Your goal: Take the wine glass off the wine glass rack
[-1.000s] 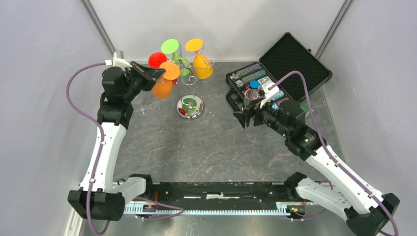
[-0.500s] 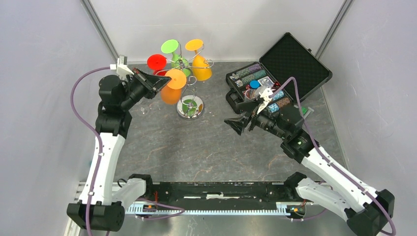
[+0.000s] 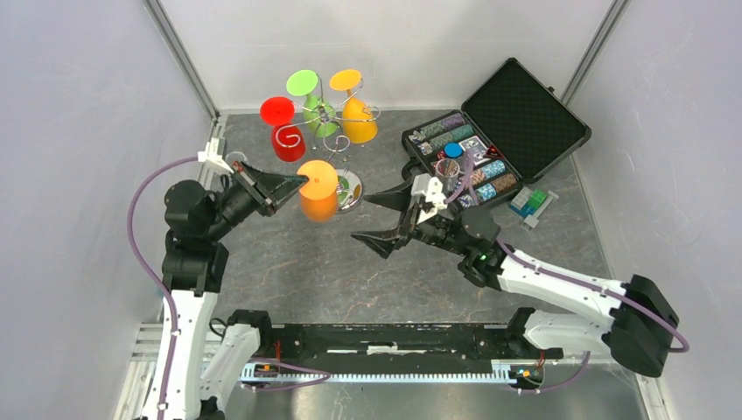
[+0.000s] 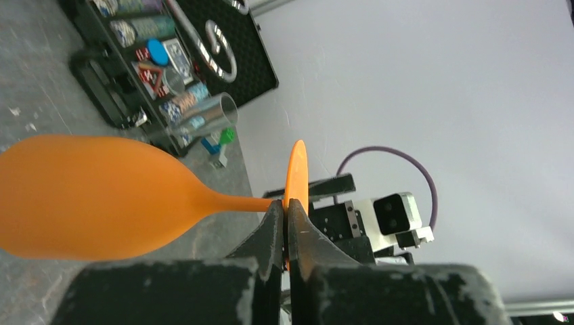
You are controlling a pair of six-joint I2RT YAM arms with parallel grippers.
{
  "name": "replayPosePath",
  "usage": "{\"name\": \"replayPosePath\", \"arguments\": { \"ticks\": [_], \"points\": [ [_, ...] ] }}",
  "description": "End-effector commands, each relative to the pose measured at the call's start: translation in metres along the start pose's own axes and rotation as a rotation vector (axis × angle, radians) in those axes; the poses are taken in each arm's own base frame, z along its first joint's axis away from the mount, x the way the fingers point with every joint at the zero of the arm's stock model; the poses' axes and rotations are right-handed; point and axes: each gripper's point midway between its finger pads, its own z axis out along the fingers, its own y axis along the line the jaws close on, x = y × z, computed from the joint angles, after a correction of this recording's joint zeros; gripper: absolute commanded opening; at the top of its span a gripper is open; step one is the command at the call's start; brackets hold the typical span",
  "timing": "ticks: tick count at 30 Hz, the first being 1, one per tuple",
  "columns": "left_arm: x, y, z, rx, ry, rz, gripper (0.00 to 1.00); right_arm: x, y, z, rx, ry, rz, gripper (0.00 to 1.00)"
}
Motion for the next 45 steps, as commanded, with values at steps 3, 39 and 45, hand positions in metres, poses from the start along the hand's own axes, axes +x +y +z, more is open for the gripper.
{"name": "replayPosePath", "arguments": {
  "ticks": [3,39,45],
  "points": [
    [0.034,-0.01,-0.014,0.088,0.133,-0.169,0.02,-0.029,0.012,0.023,-0.017,-0.165,-0.111,0.89],
    [-0.014,-0.107,-0.051,0.718,0.086,-0.653,0.02,-0.107,0.031,-0.027,-0.085,-0.576,0.726,0.82],
    [-0.017,-0.11,-0.056,0.74,0.071,-0.651,0.02,-0.109,0.026,-0.027,-0.054,-0.59,0.681,0.8]
  ]
}}
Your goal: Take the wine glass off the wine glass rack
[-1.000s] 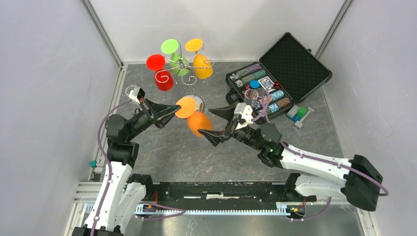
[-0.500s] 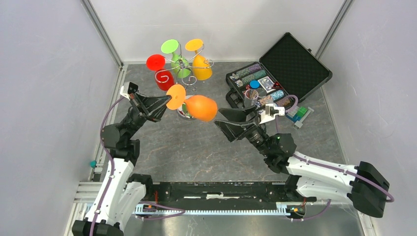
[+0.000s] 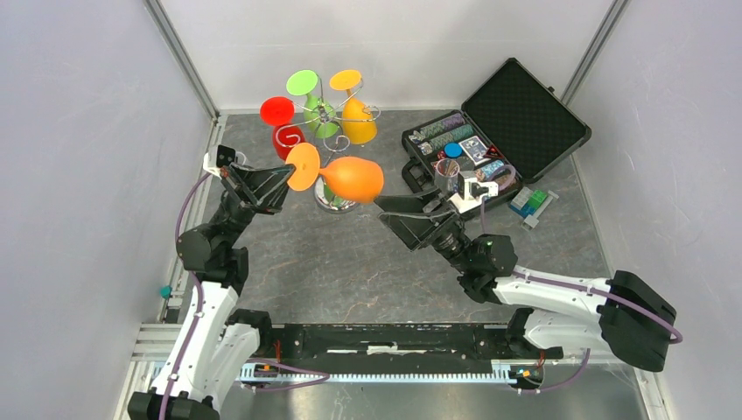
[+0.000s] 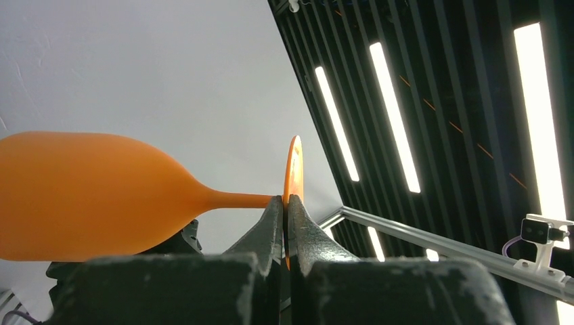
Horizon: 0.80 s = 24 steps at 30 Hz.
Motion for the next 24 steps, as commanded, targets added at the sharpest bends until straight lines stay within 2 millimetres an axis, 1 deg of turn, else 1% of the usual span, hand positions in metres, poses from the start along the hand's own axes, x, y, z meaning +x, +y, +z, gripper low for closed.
{"name": "replayPosePath", "arguments": {
  "ticks": [1,4,6,7,9,11,13,16,19,20,24],
  "points": [
    [0.008,-0.038,-0.001,0.092,0.019,-0.189,0.02,-0.024,0.026,0.007,-0.075,-0.082,-0.026,0.83],
    [0.008,-0.04,0.002,0.092,0.017,-0.161,0.02,-0.033,0.015,0.0,-0.012,-0.126,-0.097,0.89],
    [0.008,-0.042,0.003,0.095,0.015,-0.148,0.02,-0.038,0.007,-0.005,0.036,-0.145,-0.13,0.91],
    [0.008,-0.042,0.003,0.096,0.014,-0.143,0.02,-0.039,-0.001,-0.008,0.073,-0.15,-0.146,0.9],
    [0.008,-0.04,0.004,0.082,0.015,-0.143,0.02,-0.04,-0.007,-0.009,0.102,-0.153,-0.161,0.9],
    [0.007,-0.039,0.004,0.079,0.014,-0.149,0.02,-0.038,-0.008,-0.007,0.101,-0.148,-0.163,0.9],
    [0.007,-0.038,0.004,0.076,0.013,-0.156,0.02,-0.035,-0.002,-0.001,0.059,-0.135,-0.16,0.9],
    [0.007,-0.037,0.005,0.069,0.015,-0.16,0.02,-0.026,0.002,0.009,0.025,-0.1,-0.15,0.9],
    [0.007,-0.038,0.004,0.069,0.016,-0.166,0.02,-0.022,0.015,0.02,-0.05,-0.078,-0.147,0.89],
    [0.007,-0.037,0.004,0.068,0.016,-0.173,0.02,-0.023,0.02,0.023,-0.071,-0.085,-0.145,0.88],
    [0.003,-0.032,0.001,0.066,0.002,-0.212,0.02,-0.023,0.045,0.027,-0.212,-0.086,-0.125,0.77]
  ]
}}
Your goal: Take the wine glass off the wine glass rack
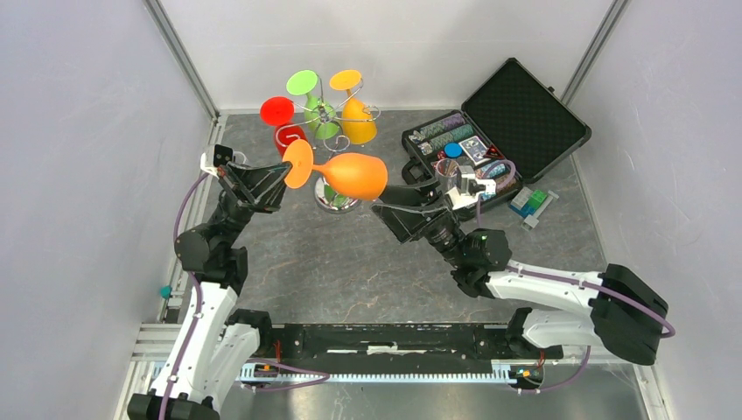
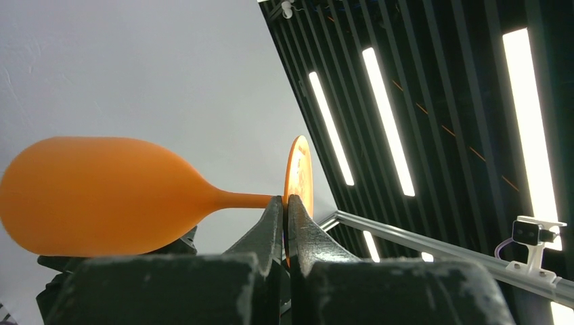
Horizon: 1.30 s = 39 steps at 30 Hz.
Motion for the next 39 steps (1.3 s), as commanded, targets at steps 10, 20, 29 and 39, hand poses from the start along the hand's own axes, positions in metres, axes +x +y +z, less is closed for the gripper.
{"name": "replayPosePath", "arguments": {
  "ticks": [10,20,29,39],
  "points": [
    [0.004,-0.019,-0.004,0.039,0.007,-0.23,0.02,-0.029,0.084,0.012,-0.41,-0.08,0.059,0.27],
    [0.006,-0.021,-0.004,0.047,0.012,-0.188,0.24,-0.034,0.08,0.012,-0.367,-0.092,-0.026,0.0],
    [0.02,-0.006,0.004,-0.082,0.072,0.122,0.87,-0.033,0.049,0.005,-0.156,-0.01,-0.225,0.0],
    [0.021,0.04,-0.021,-0.477,0.251,0.776,1.0,-0.015,-0.007,-0.013,0.18,0.438,-0.569,0.0]
  ]
}}
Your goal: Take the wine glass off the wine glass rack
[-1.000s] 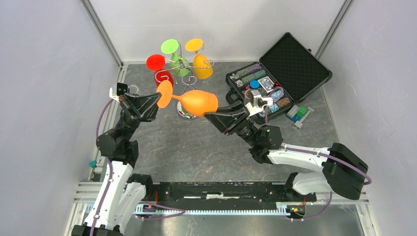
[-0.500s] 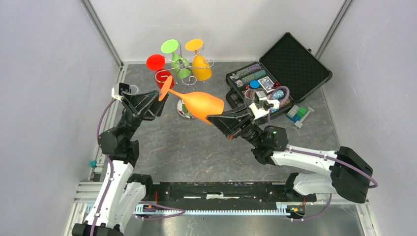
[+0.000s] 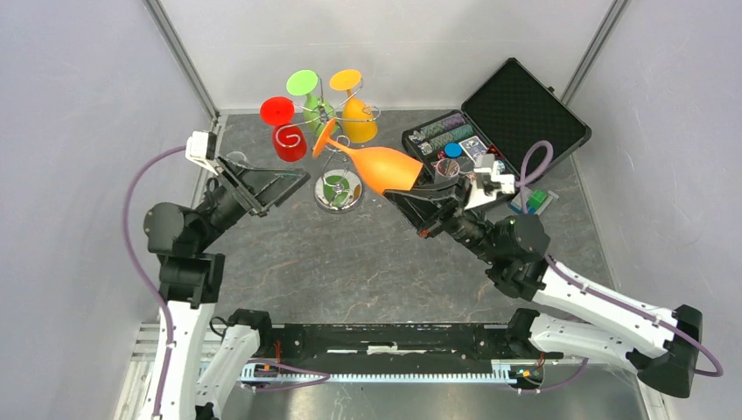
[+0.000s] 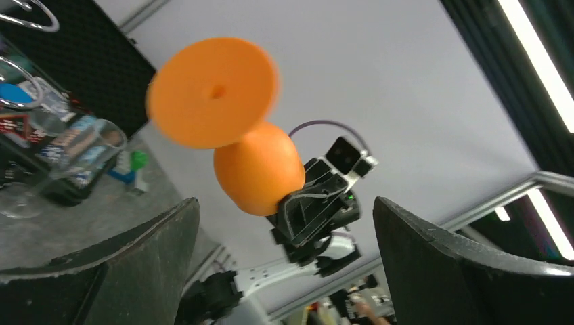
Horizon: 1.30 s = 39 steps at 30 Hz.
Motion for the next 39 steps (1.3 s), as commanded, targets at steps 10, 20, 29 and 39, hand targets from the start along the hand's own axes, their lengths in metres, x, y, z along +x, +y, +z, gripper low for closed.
{"name": "replayPosePath", "arguments": {
  "ticks": [10,20,29,39],
  "points": [
    [-0.007,0.024,-0.041,-0.376,0.068,0.653,1.0,0.087,-0.073,-0.092,0.199,0.897,-0.499,0.0],
    [-0.003,0.035,-0.043,-0.392,0.082,0.624,1.0,0.145,-0.167,-0.137,0.52,1.314,-0.601,0.0],
    [0.005,0.028,-0.044,-0.356,0.11,0.621,1.0,0.173,-0.199,-0.138,0.531,1.462,-0.59,0.02],
    [0.008,0.024,-0.043,-0.33,0.123,0.613,1.0,0.175,-0.197,-0.129,0.453,1.473,-0.578,0.08]
  ]
}}
